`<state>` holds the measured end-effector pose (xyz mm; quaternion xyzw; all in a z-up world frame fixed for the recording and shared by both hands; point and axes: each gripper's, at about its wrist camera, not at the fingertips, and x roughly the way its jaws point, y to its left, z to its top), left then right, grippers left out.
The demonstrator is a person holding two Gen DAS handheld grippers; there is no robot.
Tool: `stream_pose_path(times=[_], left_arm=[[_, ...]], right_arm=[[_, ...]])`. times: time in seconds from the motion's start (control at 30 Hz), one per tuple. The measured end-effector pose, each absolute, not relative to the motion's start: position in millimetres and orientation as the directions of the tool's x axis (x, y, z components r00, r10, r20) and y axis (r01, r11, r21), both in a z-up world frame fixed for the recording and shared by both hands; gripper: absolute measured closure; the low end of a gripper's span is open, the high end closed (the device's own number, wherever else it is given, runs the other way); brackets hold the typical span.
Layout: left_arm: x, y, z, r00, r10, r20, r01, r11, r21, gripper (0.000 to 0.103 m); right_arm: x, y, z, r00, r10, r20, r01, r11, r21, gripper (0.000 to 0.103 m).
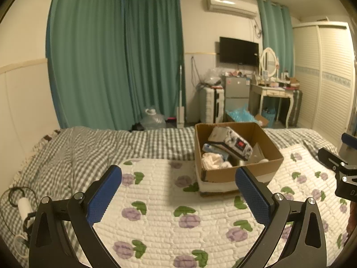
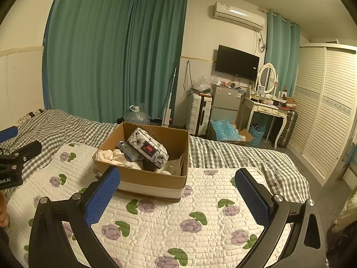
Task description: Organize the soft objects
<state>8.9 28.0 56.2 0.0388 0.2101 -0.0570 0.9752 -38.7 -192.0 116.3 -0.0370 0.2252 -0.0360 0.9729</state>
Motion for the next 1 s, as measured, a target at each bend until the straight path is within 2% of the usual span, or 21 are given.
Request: stream_pose_path(times=[0.83,1.0], left_arm=[[9.5,24.1,53.5,0.903,-0.083,-0.422,0.123,0.99,0.068,0.0],[9.7,21.4,52.1,0.892,-0.115,-0.438,0.156,0.986,0.057,0.0]], right_arm=[[-39.0,-189.8,113.5,0.892,-0.088,-0.444,0.055,0.995,-0.087,0.0],[-39.1,-187.8,112.7,0.888,-0.085,-0.453,0.05,0.995,-0.089,0.0]])
